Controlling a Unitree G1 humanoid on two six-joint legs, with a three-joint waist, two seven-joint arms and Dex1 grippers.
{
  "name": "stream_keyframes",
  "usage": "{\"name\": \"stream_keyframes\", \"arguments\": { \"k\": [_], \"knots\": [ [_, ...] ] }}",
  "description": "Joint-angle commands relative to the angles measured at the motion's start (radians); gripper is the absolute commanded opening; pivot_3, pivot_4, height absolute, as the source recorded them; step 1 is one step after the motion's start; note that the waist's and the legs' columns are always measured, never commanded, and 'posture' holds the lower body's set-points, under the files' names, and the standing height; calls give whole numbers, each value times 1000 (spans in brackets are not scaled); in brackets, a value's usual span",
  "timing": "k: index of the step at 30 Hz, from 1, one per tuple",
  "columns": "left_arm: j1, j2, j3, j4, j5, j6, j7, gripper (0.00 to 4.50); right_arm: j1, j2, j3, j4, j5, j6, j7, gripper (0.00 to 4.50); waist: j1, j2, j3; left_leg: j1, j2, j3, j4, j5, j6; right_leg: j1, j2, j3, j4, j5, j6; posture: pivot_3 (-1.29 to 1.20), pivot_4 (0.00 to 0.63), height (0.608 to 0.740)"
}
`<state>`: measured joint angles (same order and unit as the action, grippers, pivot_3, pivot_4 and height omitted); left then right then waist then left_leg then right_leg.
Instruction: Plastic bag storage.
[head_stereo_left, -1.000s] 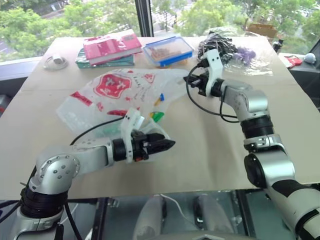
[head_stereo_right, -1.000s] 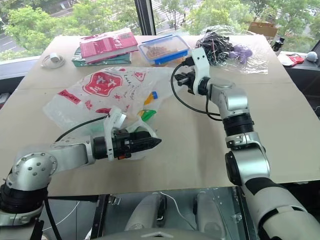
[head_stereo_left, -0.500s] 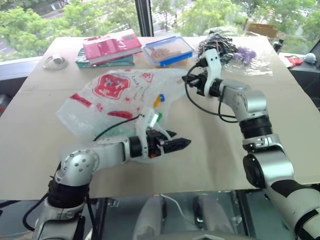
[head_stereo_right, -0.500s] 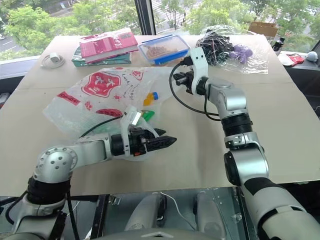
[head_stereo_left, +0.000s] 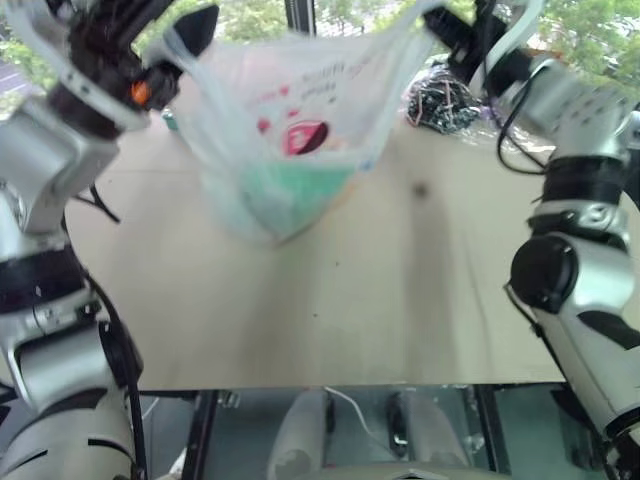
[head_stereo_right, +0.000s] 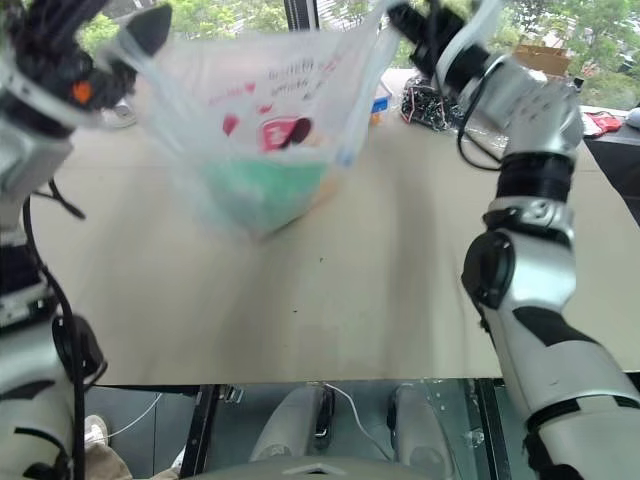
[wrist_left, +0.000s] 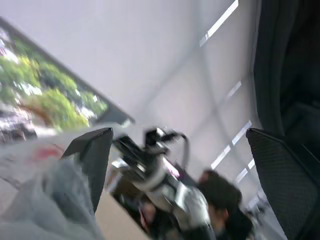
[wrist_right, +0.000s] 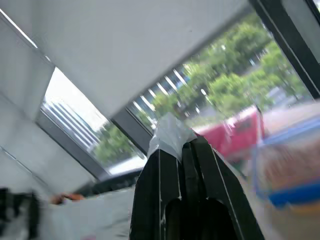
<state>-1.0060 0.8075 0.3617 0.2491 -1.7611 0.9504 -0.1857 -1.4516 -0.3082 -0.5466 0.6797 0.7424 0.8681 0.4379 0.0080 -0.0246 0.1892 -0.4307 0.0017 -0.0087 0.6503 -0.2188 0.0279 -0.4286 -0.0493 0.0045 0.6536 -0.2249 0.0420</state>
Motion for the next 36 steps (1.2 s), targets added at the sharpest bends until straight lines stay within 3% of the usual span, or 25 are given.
{"name": "stream_keyframes", "arguments": {
  "k": [1,4,6,7,10,17,23,27,32,36],
  "knots": [
    [-162,-8,-80,156,219,-10,-41,4466,-130,-73,-58,8,50,-60,-32,0,2,0,0,-3,0,0,0,0,0,-3,0,0,1,0,0,0,150,740],
    [-345,-48,-165,346,433,-47,-127,4466,-233,-139,-42,54,14,-113,-56,0,0,0,1,-6,-1,2,-1,3,-4,-7,0,1,0,0,0,0,150,740],
    [-436,-76,-183,449,530,-67,-209,4466,-271,-177,-23,66,-5,-126,-56,0,-15,0,1,-10,-1,4,-1,3,-4,-12,0,3,2,0,0,0,150,740],
    [-478,-91,-191,502,584,-81,-244,4466,-280,-195,-8,62,-20,-131,-54,0,-17,0,1,-20,0,3,-1,3,-5,-20,0,2,5,0,0,0,150,740],
    [-566,-133,-193,620,691,-121,-324,4466,-287,-228,-1,45,-26,-119,-73,0,-29,0,1,-20,0,5,-1,3,-5,-21,-1,3,4,0,0,0,150,740],
    [-666,-200,-167,753,860,-147,-451,4466,-99,-267,-7,-255,2,28,-213,0,-48,3,3,-22,2,7,-3,3,-5,-24,-1,5,4,0,1,0,150,740],
    [-590,-244,-168,703,938,-62,-467,4466,193,-246,47,-588,16,215,-308,0,-47,5,4,-22,2,8,0,3,-4,-27,-1,6,9,0,1,0,150,740],
    [-427,-307,-175,537,961,24,-425,4466,376,-170,54,-784,82,312,-360,0,-49,6,4,-18,4,7,2,3,-4,-26,-1,11,11,0,1,0,150,740],
    [-204,-405,-178,314,994,58,-333,4466,549,-99,122,-819,27,271,-373,0,-47,5,3,-18,4,6,8,3,-3,-26,-1,12,18,1,2,0,150,740],
    [-52,-449,-220,152,1068,7,-297,4466,680,-126,259,-775,-95,170,-307,0,-43,5,2,-17,3,6,12,3,-4,-25,-1,12,19,1,2,0,150,740]
  ]
}}
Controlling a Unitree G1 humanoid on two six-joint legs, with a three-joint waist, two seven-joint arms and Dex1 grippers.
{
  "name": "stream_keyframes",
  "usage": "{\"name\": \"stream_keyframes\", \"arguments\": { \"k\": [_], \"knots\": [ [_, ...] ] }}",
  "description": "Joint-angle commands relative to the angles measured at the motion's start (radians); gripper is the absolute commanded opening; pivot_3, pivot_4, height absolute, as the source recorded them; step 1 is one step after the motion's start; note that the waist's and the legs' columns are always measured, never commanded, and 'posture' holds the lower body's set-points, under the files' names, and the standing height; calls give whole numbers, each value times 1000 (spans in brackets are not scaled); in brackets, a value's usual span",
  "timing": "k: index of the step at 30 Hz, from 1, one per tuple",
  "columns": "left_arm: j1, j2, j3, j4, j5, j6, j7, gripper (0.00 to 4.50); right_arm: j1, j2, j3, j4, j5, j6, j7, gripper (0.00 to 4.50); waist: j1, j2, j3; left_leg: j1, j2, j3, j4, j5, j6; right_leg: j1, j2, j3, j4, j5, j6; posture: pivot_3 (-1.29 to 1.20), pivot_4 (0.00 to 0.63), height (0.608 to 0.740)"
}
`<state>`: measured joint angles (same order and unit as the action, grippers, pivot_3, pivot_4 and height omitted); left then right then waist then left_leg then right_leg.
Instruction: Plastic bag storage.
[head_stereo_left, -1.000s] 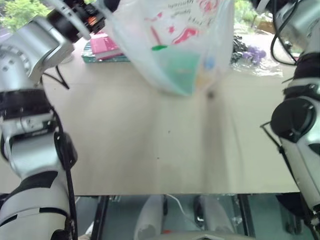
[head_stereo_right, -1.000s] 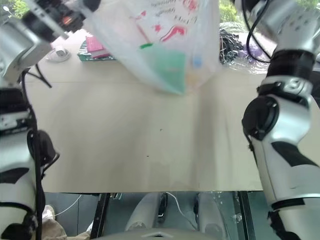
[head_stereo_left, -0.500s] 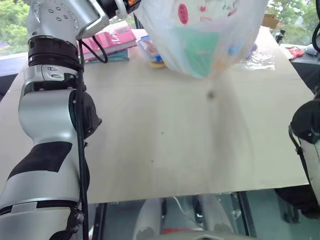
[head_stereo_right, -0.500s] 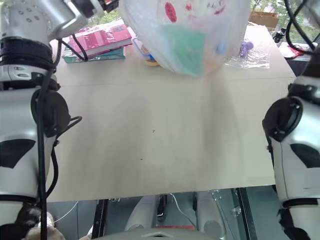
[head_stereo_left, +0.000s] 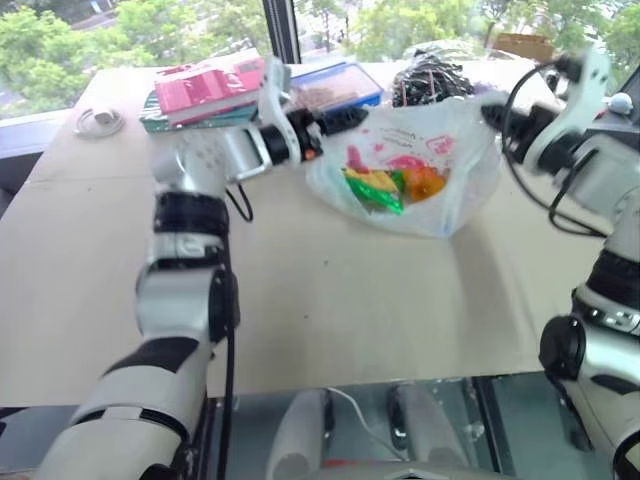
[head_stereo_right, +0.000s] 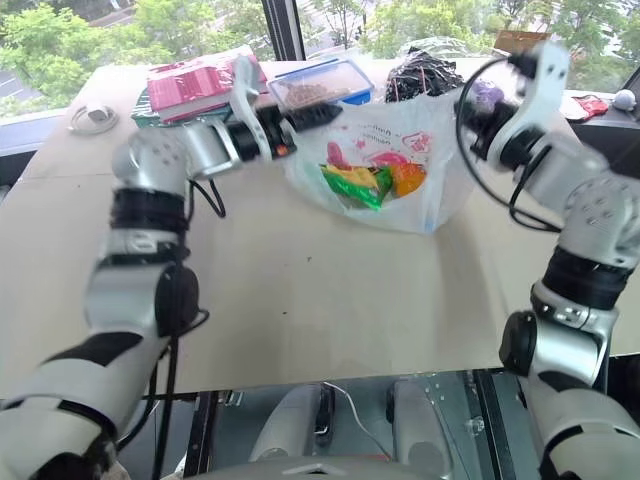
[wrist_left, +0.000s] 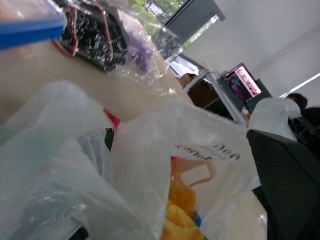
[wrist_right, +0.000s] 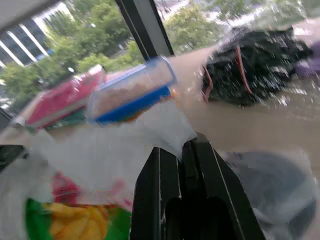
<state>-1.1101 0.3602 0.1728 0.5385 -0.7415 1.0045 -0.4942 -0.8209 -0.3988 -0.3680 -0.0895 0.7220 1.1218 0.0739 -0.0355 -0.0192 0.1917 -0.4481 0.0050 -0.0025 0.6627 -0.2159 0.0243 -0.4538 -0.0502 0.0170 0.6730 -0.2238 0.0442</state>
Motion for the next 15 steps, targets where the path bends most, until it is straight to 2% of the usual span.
{"name": "stream_keyframes", "arguments": {
  "k": [1,2,4,6,8,10,11,14,15],
  "knots": [
    [102,-4,-45,-192,76,-111,-11,4466,88,-61,123,-9,-111,-114,86,0,1,0,0,0,0,0,1,0,0,0,0,0,0,0,0,0,150,740],
    [148,11,-75,-249,106,-153,-40,4466,125,-89,161,-19,-143,-139,114,0,0,0,0,0,0,0,1,0,0,0,0,0,1,0,0,0,150,740],
    [217,55,-105,-342,115,-143,-92,4500,191,-165,236,-59,-207,-189,176,592,1,0,0,0,0,0,1,0,0,0,0,1,1,0,0,0,150,740],
    [290,105,-122,-438,131,-158,-129,4500,244,-205,238,-114,-208,-202,214,1220,2,0,0,0,0,0,2,0,0,0,0,0,1,0,0,0,150,740],
    [392,164,-115,-564,151,-214,-170,4500,319,-268,211,-215,-205,-225,271,2385,1,0,0,2,0,-1,3,-1,1,3,1,0,1,0,0,0,150,740],
    [477,214,-98,-657,166,-261,-196,4500,393,-332,189,-317,-206,-261,332,3351,3,1,-1,3,1,-2,3,-3,4,5,1,-1,0,0,0,0,150,740],
    [527,223,-64,-694,156,-298,-209,4500,435,-347,141,-401,-160,-275,371,3831,3,1,-1,4,1,-2,3,-3,4,5,1,-1,0,0,0,0,150,740],
    [667,305,-24,-761,187,-404,-290,4500,555,-387,14,-599,-58,-265,445,4424,3,1,-1,5,2,-2,4,-4,5,7,2,0,0,0,0,0,150,740],
    [691,320,-18,-769,200,-432,-298,4500,585,-399,-5,-628,-50,-257,453,4424,4,1,-1,5,2,-2,4,-4,6,7,2,0,0,0,0,0,150,740]
  ]
}}
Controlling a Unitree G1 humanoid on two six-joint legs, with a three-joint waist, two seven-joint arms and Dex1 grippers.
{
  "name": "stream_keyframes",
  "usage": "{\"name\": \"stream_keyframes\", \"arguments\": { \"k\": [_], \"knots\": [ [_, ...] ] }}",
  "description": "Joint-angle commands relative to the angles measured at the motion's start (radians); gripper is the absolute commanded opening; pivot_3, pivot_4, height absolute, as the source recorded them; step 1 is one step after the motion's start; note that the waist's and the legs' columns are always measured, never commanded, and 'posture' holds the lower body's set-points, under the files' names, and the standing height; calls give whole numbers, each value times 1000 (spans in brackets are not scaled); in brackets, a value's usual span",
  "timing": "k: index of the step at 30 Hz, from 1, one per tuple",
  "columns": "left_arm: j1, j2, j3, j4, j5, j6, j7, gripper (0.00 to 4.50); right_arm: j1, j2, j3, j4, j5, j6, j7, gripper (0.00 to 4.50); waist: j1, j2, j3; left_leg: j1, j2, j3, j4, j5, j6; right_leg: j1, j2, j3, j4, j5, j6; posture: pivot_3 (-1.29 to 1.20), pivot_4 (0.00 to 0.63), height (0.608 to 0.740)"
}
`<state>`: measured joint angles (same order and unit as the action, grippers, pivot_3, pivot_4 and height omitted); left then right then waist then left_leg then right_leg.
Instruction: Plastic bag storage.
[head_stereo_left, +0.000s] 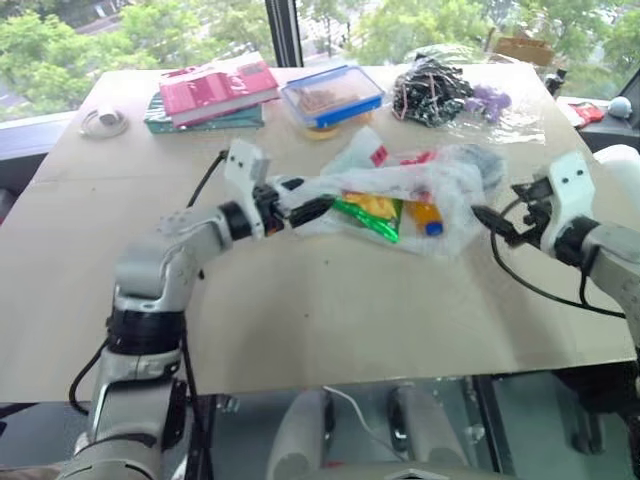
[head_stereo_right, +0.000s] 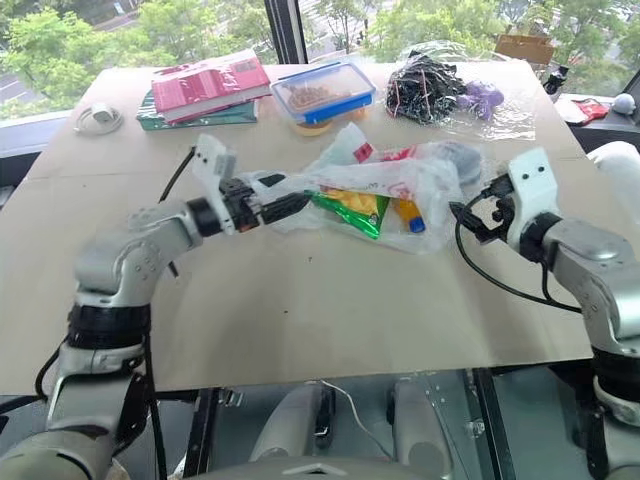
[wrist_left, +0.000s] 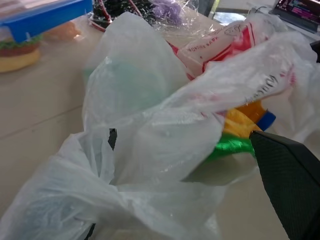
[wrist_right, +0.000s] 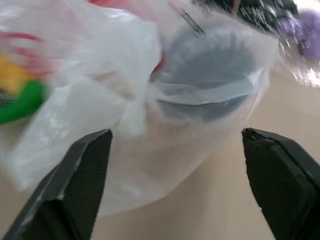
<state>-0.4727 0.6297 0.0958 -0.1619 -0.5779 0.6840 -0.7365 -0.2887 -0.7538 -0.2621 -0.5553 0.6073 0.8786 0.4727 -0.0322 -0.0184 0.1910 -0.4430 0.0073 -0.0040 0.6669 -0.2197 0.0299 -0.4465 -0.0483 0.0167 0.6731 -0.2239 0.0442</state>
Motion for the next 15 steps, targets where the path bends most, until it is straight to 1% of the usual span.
{"name": "stream_keyframes", "arguments": {
  "k": [1,2,4,6,8,10,12,14,15],
  "knots": [
    [74,57,72,-69,33,-127,-63,4500,87,-59,-129,-187,70,-8,64,4424,2,-1,0,2,1,0,0,0,0,3,0,0,0,0,0,0,150,740],
    [111,78,86,-80,28,-149,-96,4500,150,-77,-163,-224,78,0,87,4424,7,-1,0,5,1,-1,0,0,0,6,0,-1,-1,0,0,0,150,740],
    [161,107,122,-107,-9,-132,-126,4500,294,-104,-210,-285,53,-10,128,4424,17,-2,-1,15,2,-1,-1,-2,2,19,2,-4,-10,-1,0,0,150,740],
    [198,127,143,-127,-23,-130,-145,4500,433,-122,-220,-324,-2,-59,165,4424,21,-4,-3,16,3,-1,-1,-2,2,20,1,-4,-12,-2,-1,0,150,740],
    [217,136,151,-130,-20,-143,-152,4500,506,-102,-217,-333,-36,-99,159,4424,22,-4,-3,17,3,0,0,-2,3,22,1,-3,-12,-2,-1,0,150,740],
    [223,135,151,-135,-12,-145,-142,4500,542,-83,-211,-335,-52,-124,156,4424,23,-6,-4,21,3,1,0,-2,3,26,1,-2,-12,-2,-1,0,150,740],
    [243,138,126,-134,64,-224,-134,4500,554,-69,-200,-330,-73,-144,142,4424,21,-6,-4,27,3,1,0,-3,3,32,1,-3,-13,-4,1,0,150,740],
    [230,111,116,-100,198,-356,-35,4500,557,-59,-179,-329,-91,-158,131,4424,20,-6,-5,29,3,2,-1,-3,4,32,1,-2,-13,-5,1,0,150,740],
    [220,103,108,-77,283,-471,9,4500,557,-50,-169,-325,-98,-162,126,4424,22,-6,-5,29,4,2,-1,-3,4,32,1,-2,-13,-5,1,0,150,740]
  ]
}}
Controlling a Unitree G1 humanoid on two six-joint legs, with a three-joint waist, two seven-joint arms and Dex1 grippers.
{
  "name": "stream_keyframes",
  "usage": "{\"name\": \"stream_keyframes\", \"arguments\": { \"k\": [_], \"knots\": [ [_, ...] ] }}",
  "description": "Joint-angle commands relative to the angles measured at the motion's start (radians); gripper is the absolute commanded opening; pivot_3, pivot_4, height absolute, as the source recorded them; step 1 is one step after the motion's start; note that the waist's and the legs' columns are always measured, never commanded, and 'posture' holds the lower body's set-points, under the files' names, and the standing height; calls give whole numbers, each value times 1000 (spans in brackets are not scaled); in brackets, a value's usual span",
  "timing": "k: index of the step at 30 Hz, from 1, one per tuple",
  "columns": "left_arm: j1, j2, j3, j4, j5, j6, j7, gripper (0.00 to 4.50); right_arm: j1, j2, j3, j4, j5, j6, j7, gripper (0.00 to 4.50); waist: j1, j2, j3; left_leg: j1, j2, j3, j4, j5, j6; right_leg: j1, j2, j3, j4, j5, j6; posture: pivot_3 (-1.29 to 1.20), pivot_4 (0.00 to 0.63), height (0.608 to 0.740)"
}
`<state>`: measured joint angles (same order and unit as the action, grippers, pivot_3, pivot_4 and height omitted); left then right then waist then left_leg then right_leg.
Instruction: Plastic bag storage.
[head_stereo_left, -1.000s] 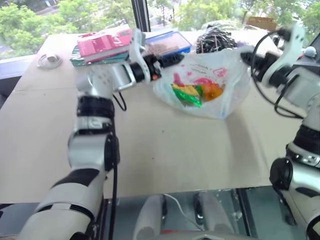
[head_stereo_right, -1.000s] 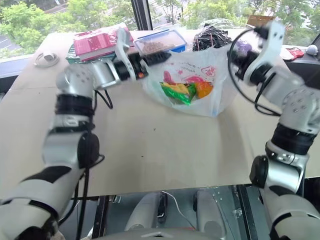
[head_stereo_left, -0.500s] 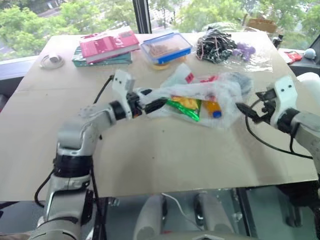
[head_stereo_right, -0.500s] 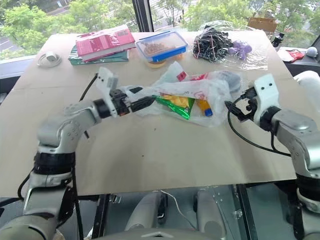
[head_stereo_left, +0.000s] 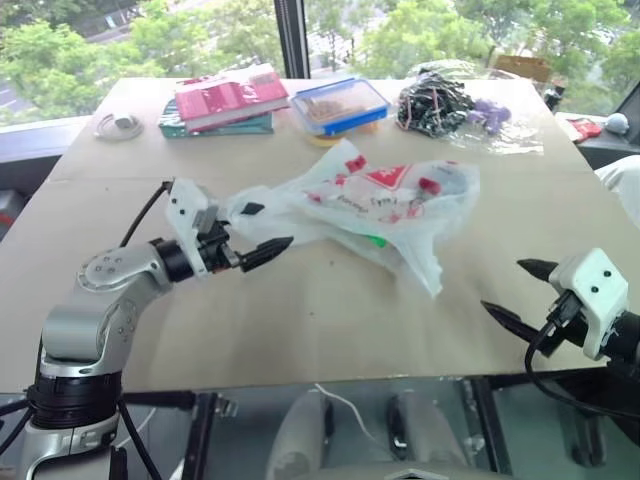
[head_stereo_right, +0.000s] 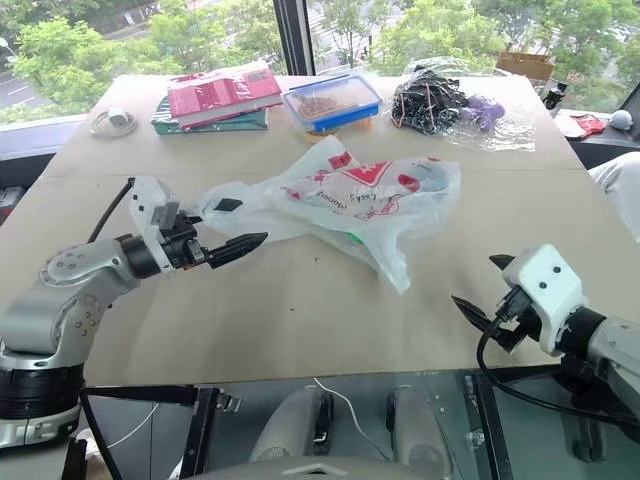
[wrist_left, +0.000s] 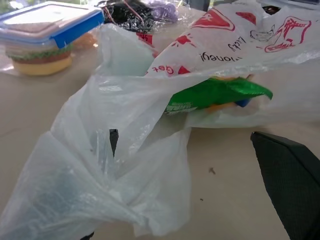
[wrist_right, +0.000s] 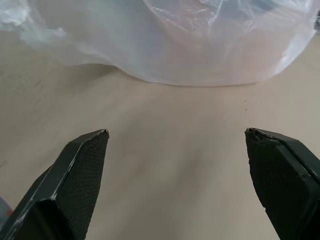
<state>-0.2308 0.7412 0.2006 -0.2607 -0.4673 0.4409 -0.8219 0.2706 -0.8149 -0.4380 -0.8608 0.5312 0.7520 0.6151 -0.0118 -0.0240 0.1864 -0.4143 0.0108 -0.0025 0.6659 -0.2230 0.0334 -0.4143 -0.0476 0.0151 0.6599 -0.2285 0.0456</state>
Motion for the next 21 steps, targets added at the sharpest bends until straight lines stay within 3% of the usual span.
{"name": "stream_keyframes", "arguments": {
  "k": [1,4,9,13,18,21],
  "knots": [
    [-32,-11,-5,45,247,-315,138,4500,-2,16,14,-14,-30,-42,-19,4424,1,-1,0,0,0,0,0,0,0,0,0,0,0,0,-1,0,150,740],
    [-40,-7,-31,84,337,-393,185,4500,0,17,34,7,-56,-68,-10,4424,1,-1,0,-1,0,0,0,0,0,0,0,0,0,2,-4,0,150,740],
    [-80,-65,34,-36,-94,51,124,4500,-18,23,55,53,-79,-100,-8,4424,4,-1,0,-2,0,1,0,-1,1,0,-2,0,-1,2,-3,0,150,740],
    [-196,44,57,-19,-388,383,-2,4500,-45,25,86,86,-94,-121,-4,4424,7,-2,0,-2,0,-2,1,-1,1,0,0,-3,0,0,1,0,150,740],
    [-255,245,-38,79,-343,470,-182,4500,-81,28,117,111,-102,-137,0,4424,-6,-1,-1,0,-1,0,0,-1,1,0,1,-1,0,0,1,0,150,740],
    [-319,290,-40,162,-398,590,-223,4500,-92,28,132,120,-113,-142,-2,4424,-1,-1,-1,0,-1,0,-1,-1,1,0,1,0,0,0,0,0,150,740]
  ]
}}
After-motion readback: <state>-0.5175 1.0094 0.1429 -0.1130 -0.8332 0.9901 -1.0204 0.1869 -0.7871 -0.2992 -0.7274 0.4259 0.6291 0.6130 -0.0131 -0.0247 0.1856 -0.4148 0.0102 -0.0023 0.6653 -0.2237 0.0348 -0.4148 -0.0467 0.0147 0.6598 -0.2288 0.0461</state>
